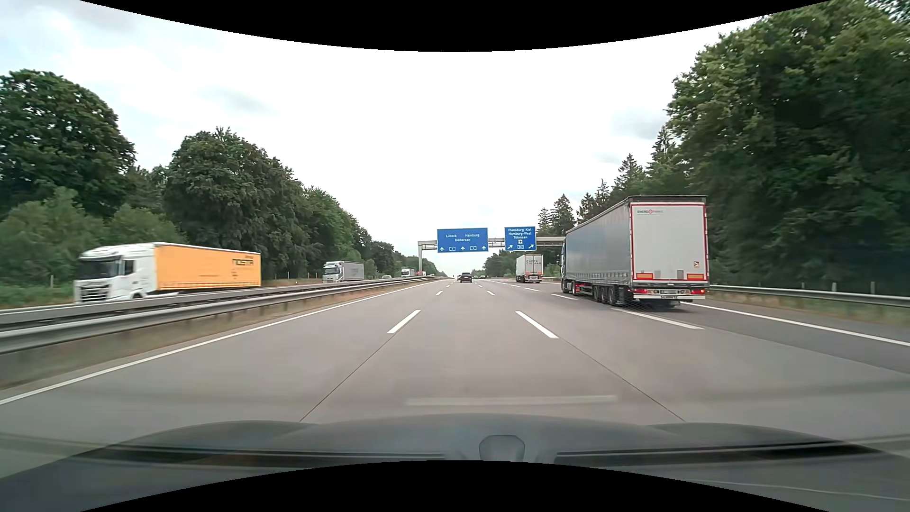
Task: Follow the waypoints while adhering to traffic rules and regulations
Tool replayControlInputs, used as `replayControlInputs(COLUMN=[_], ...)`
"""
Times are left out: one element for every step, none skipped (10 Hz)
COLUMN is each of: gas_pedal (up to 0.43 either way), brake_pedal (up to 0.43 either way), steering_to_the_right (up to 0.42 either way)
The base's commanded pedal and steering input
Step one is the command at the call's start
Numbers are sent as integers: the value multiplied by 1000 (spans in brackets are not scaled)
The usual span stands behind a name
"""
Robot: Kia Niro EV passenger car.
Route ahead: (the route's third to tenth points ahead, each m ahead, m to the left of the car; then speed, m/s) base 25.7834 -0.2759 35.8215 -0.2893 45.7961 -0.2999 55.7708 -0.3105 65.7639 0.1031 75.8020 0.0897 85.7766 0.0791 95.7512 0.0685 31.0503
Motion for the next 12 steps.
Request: replayControlInputs(gas_pedal=[169,169,169,169,169,169,169,169,169,169,169,169], brake_pedal=[0,0,0,0,0,0,0,0,0,0,0,0], steering_to_the_right=[0,1,2,2,2,2,3,2,2,3,3,2])
